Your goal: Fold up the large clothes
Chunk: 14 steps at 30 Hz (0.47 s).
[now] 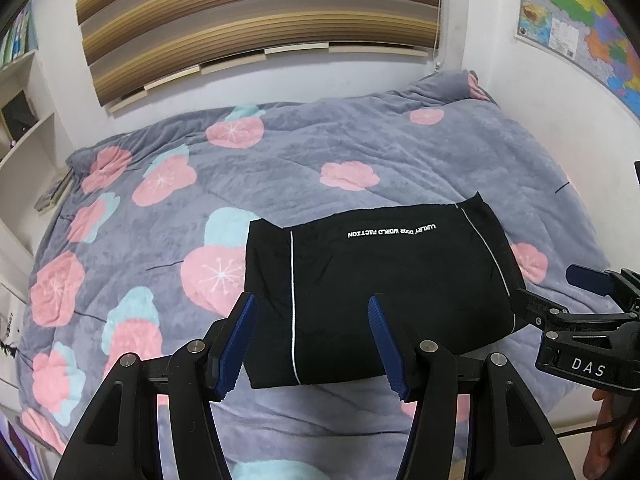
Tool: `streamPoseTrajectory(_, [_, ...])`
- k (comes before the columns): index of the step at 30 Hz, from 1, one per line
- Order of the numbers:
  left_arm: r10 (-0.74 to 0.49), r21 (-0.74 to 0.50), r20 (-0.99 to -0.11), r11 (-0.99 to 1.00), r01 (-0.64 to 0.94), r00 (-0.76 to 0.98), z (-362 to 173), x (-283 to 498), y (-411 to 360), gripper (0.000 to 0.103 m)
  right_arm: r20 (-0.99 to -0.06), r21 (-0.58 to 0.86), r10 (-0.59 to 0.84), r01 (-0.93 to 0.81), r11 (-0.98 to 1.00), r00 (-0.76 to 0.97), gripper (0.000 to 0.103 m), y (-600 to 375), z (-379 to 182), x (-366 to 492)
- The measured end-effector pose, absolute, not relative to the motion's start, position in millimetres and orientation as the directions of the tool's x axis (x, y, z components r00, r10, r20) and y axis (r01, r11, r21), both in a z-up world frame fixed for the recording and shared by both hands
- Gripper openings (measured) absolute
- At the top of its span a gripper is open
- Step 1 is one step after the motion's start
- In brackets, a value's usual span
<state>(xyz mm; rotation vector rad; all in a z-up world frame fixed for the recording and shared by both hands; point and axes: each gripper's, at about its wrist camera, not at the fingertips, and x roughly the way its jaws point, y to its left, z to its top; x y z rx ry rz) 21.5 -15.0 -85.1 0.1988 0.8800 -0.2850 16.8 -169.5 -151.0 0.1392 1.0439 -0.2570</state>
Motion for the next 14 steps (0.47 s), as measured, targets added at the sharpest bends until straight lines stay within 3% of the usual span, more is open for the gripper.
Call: streamPoseTrajectory(14, [-0.163,0.069,-0.742,0.946,0.316,0.650,-77,20,-4,0.059,-0.872,-0.015,-0.140,0.261,0.965,0.469,0.086,-166,-154,18])
